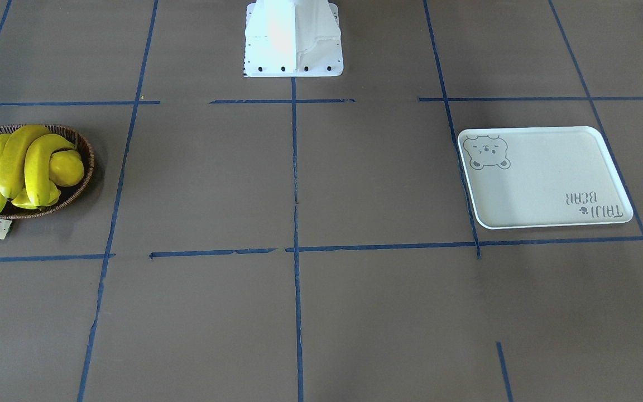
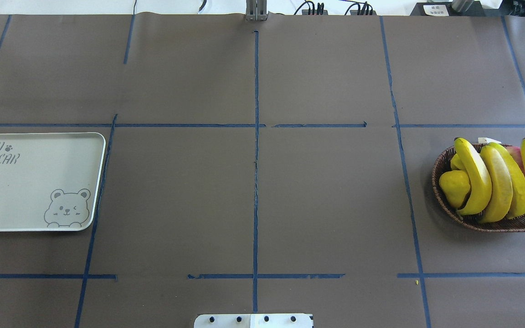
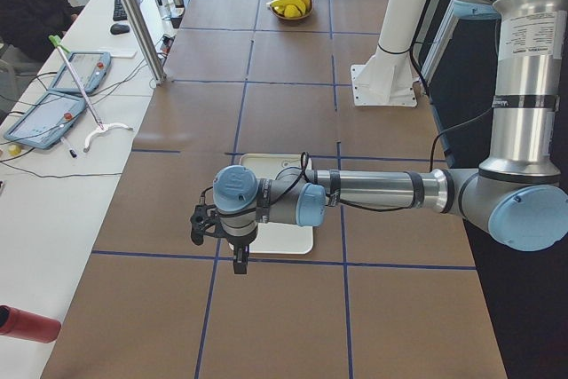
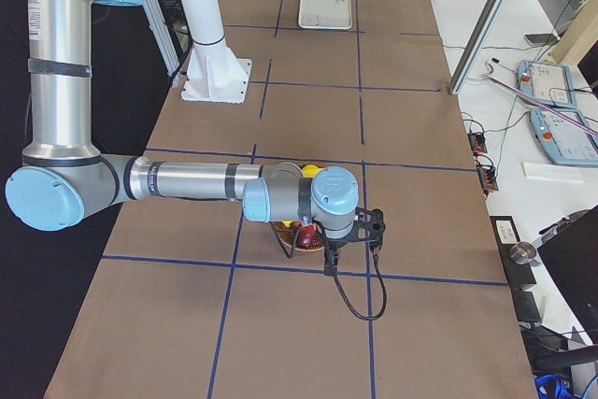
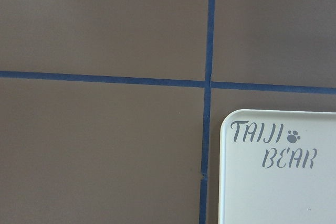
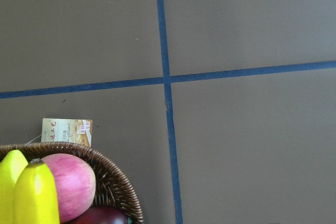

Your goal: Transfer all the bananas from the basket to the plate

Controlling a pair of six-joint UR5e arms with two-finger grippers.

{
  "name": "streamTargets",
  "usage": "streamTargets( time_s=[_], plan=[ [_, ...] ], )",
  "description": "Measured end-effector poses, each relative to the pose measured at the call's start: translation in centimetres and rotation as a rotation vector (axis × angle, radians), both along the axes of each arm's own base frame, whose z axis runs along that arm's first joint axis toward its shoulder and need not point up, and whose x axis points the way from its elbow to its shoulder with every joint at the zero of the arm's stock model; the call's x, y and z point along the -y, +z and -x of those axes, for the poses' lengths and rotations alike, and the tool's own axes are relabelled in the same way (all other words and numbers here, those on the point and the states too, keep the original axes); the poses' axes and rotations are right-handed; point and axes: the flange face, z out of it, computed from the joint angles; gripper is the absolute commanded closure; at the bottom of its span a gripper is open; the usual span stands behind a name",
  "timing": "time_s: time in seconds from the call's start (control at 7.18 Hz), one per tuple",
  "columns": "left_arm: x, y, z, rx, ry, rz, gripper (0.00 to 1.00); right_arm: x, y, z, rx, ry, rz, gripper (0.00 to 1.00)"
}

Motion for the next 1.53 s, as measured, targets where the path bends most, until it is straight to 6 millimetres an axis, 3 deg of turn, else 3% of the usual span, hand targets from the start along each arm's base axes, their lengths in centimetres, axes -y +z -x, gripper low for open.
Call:
streamTargets(
  time_s=[0.14, 0.42, 0.56, 0.84, 1.25, 1.53],
  plan=[
    [0.0, -0.1, 0.0, 0.000, -0.001, 0.002, 0.00, 0.4, -1.7, 1.0, 0.008, -0.021, -0.028, 0.00],
    [0.0, -0.3, 0.0, 0.000, -0.002, 0.001, 0.00, 0.5, -3.2, 2.4, 0.025, -0.050, -0.063, 0.00],
    [-0.2, -0.3, 0.0, 0.000, -0.003, 0.001, 0.00, -1.2, -3.5, 2.8, 0.036, -0.060, -0.101, 0.00],
    [-0.4, -0.3, 0.0, 0.000, -0.003, -0.002, 0.00, -6.8, -3.5, 3.7, 0.049, -0.039, -0.163, 0.00],
    [-0.5, -0.3, 0.0, -0.001, -0.003, -0.004, 0.00, -10.1, -3.4, 9.7, 0.038, 0.035, -0.126, 0.00],
    [-0.5, -0.3, 0.0, -0.001, -0.002, -0.003, 0.00, -10.8, -2.4, 13.2, -0.007, 0.003, -0.124, 0.00]
  ],
)
